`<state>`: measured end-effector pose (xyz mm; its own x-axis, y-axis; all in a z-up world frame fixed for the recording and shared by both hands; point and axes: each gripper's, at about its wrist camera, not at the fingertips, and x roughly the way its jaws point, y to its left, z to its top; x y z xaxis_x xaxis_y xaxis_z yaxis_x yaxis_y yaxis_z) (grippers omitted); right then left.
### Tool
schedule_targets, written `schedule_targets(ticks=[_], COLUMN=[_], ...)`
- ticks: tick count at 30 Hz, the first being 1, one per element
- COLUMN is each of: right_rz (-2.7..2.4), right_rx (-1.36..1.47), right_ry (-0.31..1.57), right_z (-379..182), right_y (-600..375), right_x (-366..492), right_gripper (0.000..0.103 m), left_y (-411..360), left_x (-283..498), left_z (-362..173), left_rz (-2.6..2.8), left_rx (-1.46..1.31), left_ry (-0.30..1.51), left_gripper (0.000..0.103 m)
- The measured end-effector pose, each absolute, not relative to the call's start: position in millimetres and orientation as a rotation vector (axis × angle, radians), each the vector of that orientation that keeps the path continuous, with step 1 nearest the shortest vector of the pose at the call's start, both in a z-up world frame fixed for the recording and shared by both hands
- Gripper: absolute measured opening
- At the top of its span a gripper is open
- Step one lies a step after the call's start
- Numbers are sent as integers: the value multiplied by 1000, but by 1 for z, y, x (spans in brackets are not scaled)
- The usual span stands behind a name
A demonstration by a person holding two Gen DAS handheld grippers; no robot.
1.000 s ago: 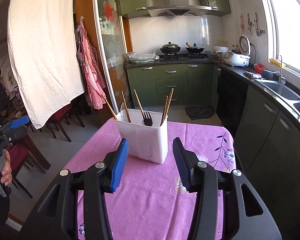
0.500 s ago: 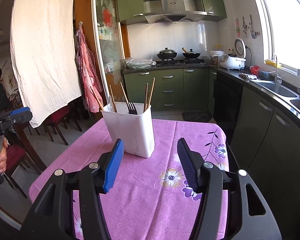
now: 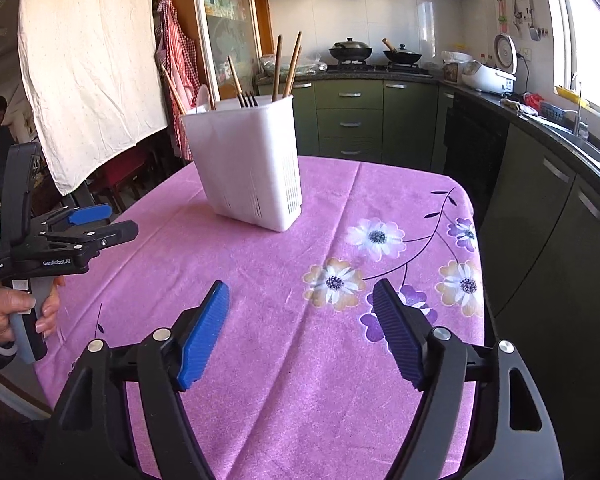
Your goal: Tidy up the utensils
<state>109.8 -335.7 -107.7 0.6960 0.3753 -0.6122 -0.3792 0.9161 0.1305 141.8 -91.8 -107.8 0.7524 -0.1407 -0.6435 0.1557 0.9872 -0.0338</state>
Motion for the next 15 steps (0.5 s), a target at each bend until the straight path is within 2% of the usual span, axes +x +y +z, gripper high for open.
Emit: schedule_targets(ticks=[10, 15], right_rz=[443, 456], right_rx=[-9, 10], right_ry=[745, 789], right_z=[-136, -151], right_y=[-324, -324], right_x=[151, 170], right_gripper=[76, 82], left_y=[-94, -88], left_x=[165, 172], left_z=[-137, -148], left_rz=[-119, -80], left_rx=[37, 15], left_ry=[769, 796], left_gripper=[92, 92])
